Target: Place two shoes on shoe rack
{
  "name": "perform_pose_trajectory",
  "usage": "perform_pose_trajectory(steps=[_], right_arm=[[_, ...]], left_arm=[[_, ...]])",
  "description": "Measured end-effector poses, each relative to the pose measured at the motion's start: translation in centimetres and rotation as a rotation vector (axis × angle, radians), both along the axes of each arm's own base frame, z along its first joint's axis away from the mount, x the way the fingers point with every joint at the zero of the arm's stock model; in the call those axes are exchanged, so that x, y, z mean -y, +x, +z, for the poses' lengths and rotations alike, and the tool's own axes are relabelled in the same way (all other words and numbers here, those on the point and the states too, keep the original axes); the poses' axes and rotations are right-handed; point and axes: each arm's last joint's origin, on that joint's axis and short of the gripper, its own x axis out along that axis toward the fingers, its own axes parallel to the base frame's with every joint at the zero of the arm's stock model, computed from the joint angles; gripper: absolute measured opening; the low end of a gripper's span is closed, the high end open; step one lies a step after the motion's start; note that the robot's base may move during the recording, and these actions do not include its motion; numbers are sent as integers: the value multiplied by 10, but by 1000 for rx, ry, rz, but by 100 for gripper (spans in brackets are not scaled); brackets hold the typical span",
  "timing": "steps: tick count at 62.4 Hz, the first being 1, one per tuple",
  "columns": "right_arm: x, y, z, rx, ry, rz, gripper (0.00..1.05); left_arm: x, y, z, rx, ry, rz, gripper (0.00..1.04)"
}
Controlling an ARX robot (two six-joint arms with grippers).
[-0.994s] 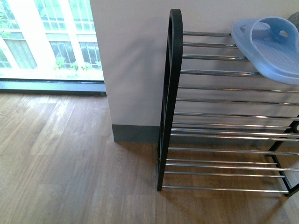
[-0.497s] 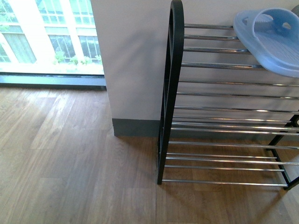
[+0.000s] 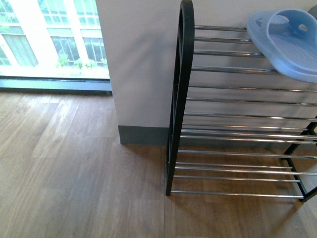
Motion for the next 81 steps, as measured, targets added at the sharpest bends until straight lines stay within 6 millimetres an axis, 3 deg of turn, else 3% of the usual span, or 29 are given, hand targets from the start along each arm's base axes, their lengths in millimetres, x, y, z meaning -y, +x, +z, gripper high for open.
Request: perform_pose_trajectory(steps=[6,7,16,66,70,81], right_arm=[[0,0,0,0,0,3,69],[0,0,0,0,0,2,76],[0,0,0,0,0,3,97],[0,0,0,-3,0,-3,96],[0,0,0,-3,0,-3,96],[0,0,0,-3,0,-3,96]], left_arm=[[0,0,0,0,1,4,2],[0,0,0,0,2,6,2],[0,0,0,0,1,4,2],[2,1,0,49,-4,2,2],[17,11,10,138,1,-17,2],[67,47,39,83,-20,-157,2]])
